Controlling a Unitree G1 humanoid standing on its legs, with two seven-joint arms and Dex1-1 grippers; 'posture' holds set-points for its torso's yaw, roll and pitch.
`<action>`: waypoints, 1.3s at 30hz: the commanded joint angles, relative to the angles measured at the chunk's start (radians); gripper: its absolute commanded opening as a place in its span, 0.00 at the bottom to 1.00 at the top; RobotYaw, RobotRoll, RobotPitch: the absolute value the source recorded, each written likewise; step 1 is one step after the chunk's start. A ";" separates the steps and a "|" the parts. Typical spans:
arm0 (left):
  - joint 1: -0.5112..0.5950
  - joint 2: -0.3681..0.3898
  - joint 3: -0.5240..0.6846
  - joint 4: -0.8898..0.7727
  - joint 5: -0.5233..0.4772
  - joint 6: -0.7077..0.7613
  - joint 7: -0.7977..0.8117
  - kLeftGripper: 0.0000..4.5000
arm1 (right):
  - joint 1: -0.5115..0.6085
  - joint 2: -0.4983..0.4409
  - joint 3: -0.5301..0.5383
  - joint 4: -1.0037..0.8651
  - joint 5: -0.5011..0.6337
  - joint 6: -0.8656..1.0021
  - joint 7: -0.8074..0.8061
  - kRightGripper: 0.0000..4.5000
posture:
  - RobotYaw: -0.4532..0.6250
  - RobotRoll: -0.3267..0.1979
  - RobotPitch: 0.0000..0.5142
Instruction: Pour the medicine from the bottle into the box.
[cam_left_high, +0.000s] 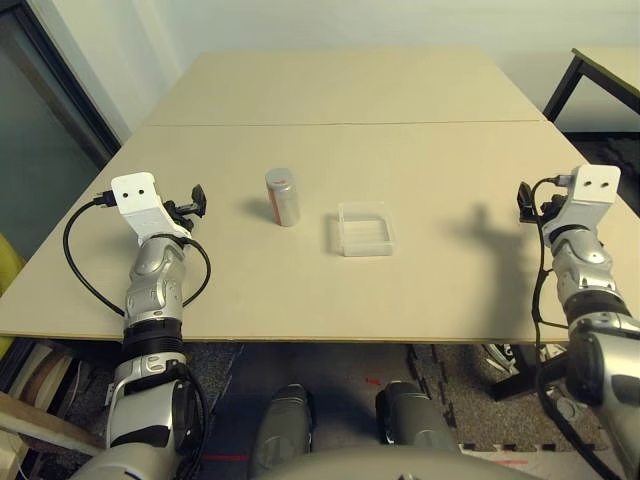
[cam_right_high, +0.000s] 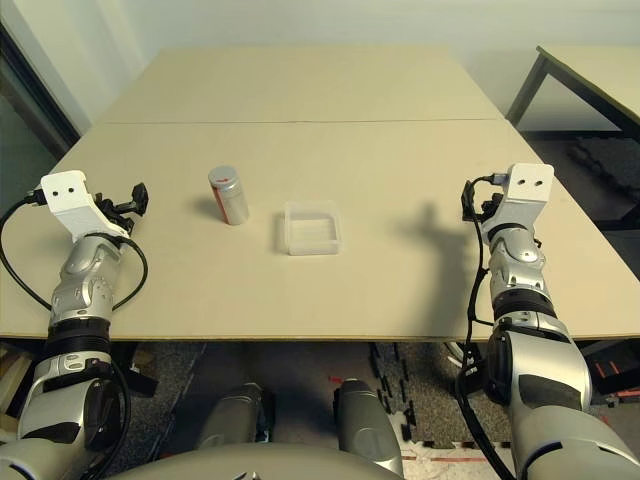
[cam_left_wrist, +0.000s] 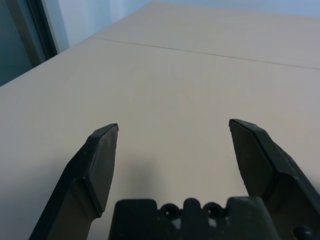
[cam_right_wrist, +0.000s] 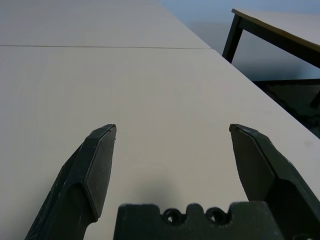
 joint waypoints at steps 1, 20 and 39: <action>-0.006 0.020 -0.002 -0.002 0.004 0.004 -0.011 0.99 | -0.003 0.000 -0.012 -0.014 0.007 -0.005 -0.004 1.00 | 0.42 0.62 0.01; -0.009 0.384 -0.097 -0.184 -0.149 0.285 -0.667 0.99 | 0.101 -0.150 0.071 -0.506 0.148 0.353 0.605 1.00 | 0.42 0.62 0.00; 0.124 0.178 -0.243 -0.294 -0.149 0.283 -0.727 0.99 | 0.042 -0.223 0.275 -0.734 0.102 0.524 0.947 1.00 | 0.41 0.62 0.01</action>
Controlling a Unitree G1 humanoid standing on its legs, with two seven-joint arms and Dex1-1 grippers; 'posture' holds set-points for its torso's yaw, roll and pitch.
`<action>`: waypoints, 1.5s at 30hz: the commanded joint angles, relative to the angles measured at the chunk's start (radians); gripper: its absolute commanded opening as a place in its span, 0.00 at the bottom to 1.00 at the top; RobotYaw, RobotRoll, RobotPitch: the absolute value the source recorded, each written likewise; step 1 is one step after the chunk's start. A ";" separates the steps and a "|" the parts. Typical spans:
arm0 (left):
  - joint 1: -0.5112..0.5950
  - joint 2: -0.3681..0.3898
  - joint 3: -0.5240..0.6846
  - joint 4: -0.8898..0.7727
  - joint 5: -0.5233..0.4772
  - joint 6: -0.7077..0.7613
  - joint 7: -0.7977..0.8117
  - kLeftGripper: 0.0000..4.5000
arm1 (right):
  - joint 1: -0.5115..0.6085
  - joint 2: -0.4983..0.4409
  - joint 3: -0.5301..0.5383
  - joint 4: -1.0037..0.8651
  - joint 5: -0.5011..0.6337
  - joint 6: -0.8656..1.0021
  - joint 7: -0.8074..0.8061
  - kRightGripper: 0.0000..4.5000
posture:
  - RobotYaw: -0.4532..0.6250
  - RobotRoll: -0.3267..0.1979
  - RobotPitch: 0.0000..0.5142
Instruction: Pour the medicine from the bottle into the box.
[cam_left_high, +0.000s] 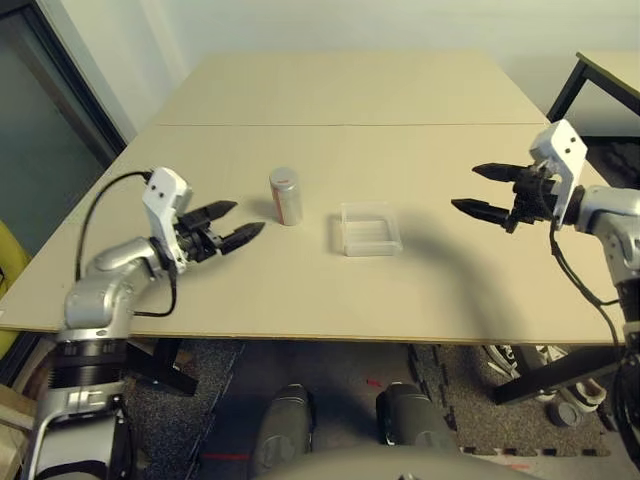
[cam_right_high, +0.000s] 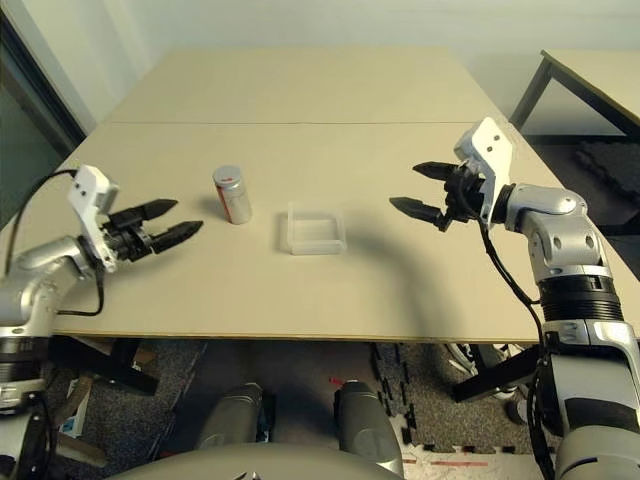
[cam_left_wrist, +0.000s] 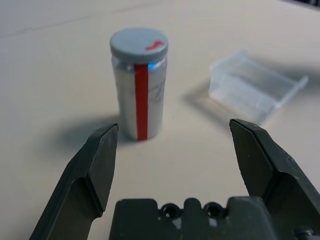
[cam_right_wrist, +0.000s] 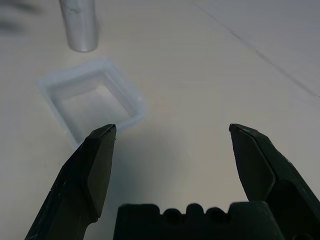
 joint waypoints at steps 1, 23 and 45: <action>-0.029 -0.026 -0.025 0.054 0.031 -0.037 0.019 0.99 | -0.024 0.005 0.024 0.000 -0.015 -0.003 0.014 1.00 | 0.41 0.62 0.01; -0.185 -0.089 -0.065 0.311 0.143 -0.230 0.062 0.99 | -0.001 0.030 0.019 -0.048 -0.007 0.023 0.005 1.00 | 0.38 0.62 0.01; -0.359 -0.173 -0.081 0.651 0.207 -0.384 0.031 0.99 | 0.046 0.027 0.005 -0.126 0.018 0.070 -0.029 1.00 | 0.34 0.62 0.00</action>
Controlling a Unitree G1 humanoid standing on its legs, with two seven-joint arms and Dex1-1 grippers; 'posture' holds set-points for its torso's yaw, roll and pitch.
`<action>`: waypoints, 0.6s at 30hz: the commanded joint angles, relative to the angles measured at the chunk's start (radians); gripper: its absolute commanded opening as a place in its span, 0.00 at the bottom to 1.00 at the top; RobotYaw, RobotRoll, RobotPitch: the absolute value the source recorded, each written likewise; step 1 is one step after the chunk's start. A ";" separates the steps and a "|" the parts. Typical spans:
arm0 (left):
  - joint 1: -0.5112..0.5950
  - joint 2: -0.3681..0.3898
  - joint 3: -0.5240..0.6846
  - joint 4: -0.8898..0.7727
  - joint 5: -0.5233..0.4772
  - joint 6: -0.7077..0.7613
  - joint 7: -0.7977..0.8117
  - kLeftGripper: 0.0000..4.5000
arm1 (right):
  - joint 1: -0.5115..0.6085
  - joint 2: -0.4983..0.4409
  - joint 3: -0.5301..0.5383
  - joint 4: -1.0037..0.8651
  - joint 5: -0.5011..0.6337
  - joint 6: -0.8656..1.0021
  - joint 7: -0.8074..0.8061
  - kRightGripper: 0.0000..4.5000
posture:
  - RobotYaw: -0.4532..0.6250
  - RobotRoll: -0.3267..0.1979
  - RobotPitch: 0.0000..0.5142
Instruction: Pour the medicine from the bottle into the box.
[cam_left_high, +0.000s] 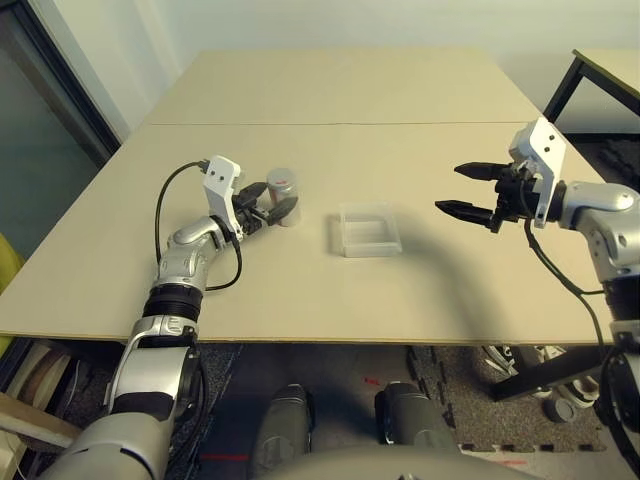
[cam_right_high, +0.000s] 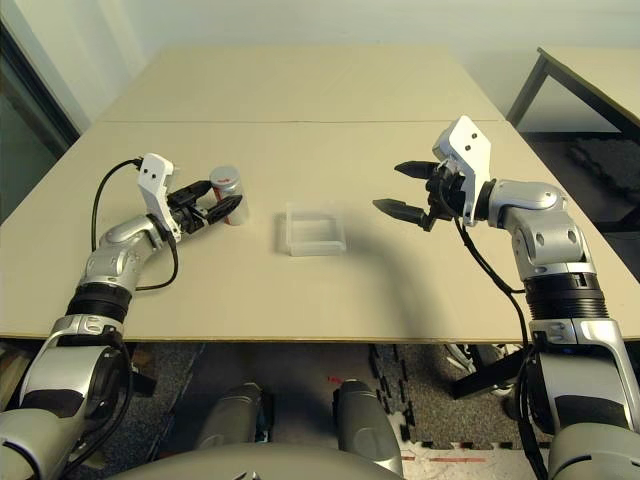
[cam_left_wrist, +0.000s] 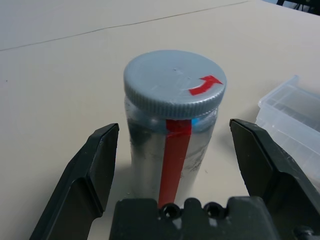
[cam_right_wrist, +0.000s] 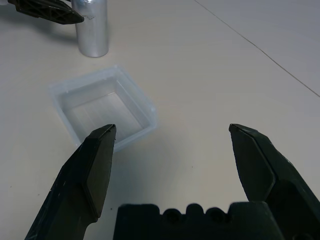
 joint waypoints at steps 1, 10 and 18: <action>-0.022 -0.011 -0.019 0.056 0.035 -0.044 0.000 0.99 | 0.015 -0.011 -0.019 -0.030 0.014 0.012 -0.005 1.00 | 0.34 0.62 0.00; -0.076 -0.019 -0.029 0.150 0.062 -0.112 0.003 0.99 | 0.012 -0.015 -0.018 -0.033 0.020 0.013 -0.007 1.00 | 0.33 0.62 0.01; -0.102 -0.023 -0.018 0.209 0.062 -0.147 0.005 0.95 | 0.027 -0.018 -0.020 -0.048 0.028 0.019 -0.010 1.00 | 0.33 0.62 0.01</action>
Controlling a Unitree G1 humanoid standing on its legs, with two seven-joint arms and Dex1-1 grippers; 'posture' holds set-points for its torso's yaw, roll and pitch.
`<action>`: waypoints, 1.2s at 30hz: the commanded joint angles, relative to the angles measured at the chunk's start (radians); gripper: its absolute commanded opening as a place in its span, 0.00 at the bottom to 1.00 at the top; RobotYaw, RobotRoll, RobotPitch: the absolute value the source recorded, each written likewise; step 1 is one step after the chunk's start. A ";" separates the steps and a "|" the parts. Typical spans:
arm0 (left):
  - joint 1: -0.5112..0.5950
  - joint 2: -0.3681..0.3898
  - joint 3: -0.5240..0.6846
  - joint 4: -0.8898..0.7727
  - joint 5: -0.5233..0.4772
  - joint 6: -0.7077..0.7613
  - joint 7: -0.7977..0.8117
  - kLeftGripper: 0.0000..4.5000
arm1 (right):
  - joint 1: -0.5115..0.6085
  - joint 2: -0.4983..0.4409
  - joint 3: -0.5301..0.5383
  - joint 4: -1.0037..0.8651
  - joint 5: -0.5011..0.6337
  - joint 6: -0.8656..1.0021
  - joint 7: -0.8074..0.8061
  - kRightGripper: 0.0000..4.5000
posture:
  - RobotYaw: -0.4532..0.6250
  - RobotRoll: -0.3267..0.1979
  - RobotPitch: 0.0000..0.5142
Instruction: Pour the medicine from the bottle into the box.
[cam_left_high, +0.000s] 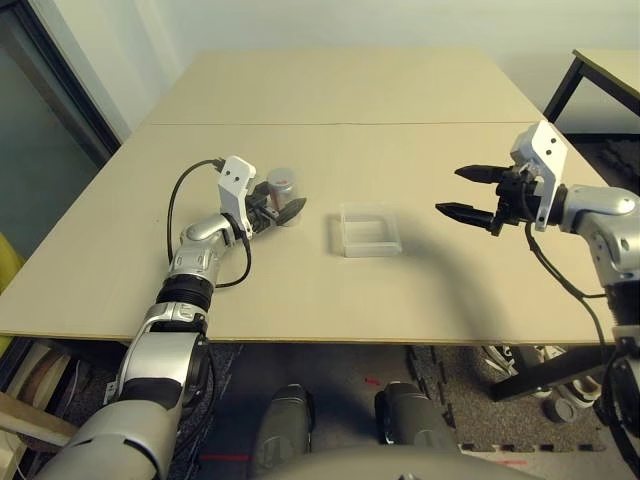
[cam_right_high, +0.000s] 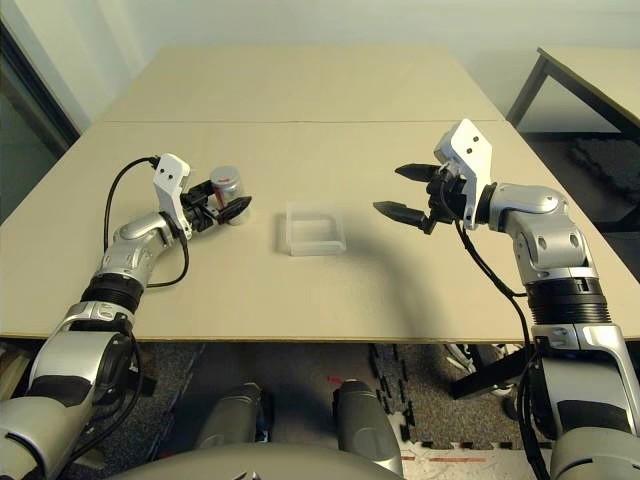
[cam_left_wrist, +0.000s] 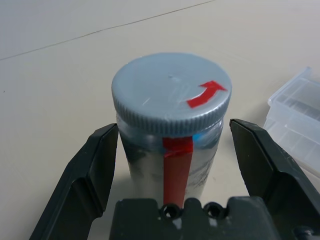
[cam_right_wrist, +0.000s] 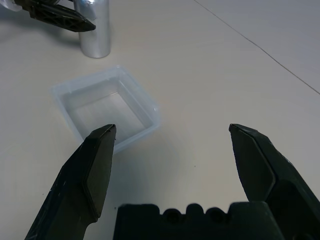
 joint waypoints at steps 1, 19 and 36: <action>-0.025 -0.008 0.009 0.043 0.011 -0.021 0.004 0.91 | 0.011 -0.012 -0.020 -0.020 0.011 0.011 -0.003 1.00 | 0.32 0.62 0.01; -0.068 0.029 -0.015 0.010 -0.004 0.050 -0.215 0.56 | 0.004 -0.008 -0.001 -0.045 0.026 0.035 0.010 1.00 | 0.34 0.62 0.01; -0.051 0.160 -0.060 -0.327 -0.094 0.347 -0.520 0.56 | -0.164 0.118 0.111 -0.232 0.122 0.304 0.035 1.00 | 0.35 0.62 0.00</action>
